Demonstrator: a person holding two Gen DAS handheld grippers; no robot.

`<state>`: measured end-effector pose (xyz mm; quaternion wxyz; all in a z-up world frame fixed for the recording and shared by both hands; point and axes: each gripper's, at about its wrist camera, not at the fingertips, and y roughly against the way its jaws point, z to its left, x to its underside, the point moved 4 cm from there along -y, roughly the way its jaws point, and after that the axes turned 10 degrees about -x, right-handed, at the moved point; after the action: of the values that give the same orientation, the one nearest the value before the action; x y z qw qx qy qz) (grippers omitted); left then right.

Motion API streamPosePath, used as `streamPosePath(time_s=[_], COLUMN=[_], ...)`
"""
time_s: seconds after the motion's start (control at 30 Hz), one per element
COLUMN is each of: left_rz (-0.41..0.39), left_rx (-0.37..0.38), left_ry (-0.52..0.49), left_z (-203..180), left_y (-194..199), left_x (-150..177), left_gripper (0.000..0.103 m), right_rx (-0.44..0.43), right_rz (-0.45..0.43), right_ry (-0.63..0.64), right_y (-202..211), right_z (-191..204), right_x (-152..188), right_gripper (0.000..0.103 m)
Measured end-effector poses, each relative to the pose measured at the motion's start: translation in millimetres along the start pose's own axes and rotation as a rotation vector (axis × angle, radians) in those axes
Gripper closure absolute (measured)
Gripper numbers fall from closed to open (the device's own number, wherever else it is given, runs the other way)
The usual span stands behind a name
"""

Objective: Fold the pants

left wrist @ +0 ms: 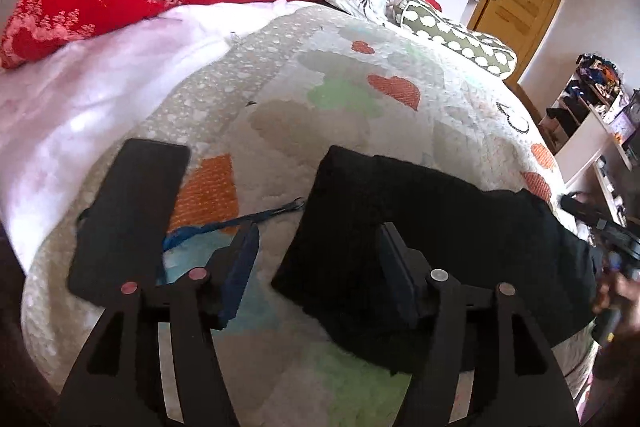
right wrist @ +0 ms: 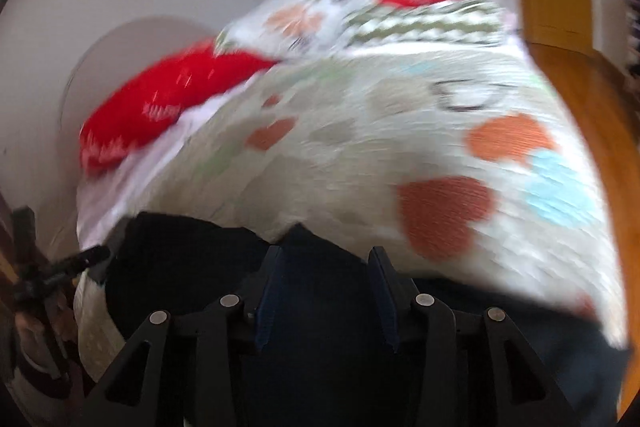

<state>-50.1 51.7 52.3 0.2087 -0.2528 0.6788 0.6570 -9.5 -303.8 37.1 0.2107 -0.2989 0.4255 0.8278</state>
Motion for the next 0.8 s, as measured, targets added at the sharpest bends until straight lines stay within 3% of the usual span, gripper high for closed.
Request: streamPosePath(time_s=[0.13, 0.23, 0.37, 0.43, 0.63, 0.7, 0.8], left_rz=[0.022, 0.053, 0.032, 0.043, 0.057, 0.048, -0.028], left_rx=[0.021, 0.018, -0.004, -0.019, -0.037, -0.051, -0.100], left_ry=[-0.037, -0.074, -0.068, -0.037, -0.014, -0.013, -0.005], left_z=[-19, -31, -31, -26, -24, -24, -20], left_y=[-22, -38, -38, -44, -46, -38, -14], left_x=[-7, -6, -2, 4, 5, 1, -8], left_gripper=[0.041, 0.042, 0.042, 0.042, 0.041, 0.042, 0.041], right_rx=[-0.030, -0.089, -0.077, -0.015, 0.053, 0.079, 0.112], right_rz=[0.126, 0.193, 0.119, 0.073, 0.114, 0.076, -0.016], right_ry=[0.028, 0.030, 0.097, 0.122, 0.080, 0.054, 0.026], right_y=[-58, -76, -59, -55, -87, -76, -43], right_z=[-1, -3, 2, 0, -17, -22, -24], right_x=[-11, -1, -3, -10, -4, -10, -19], right_gripper=[0.058, 0.093, 0.096, 0.101, 0.101, 0.101, 0.101])
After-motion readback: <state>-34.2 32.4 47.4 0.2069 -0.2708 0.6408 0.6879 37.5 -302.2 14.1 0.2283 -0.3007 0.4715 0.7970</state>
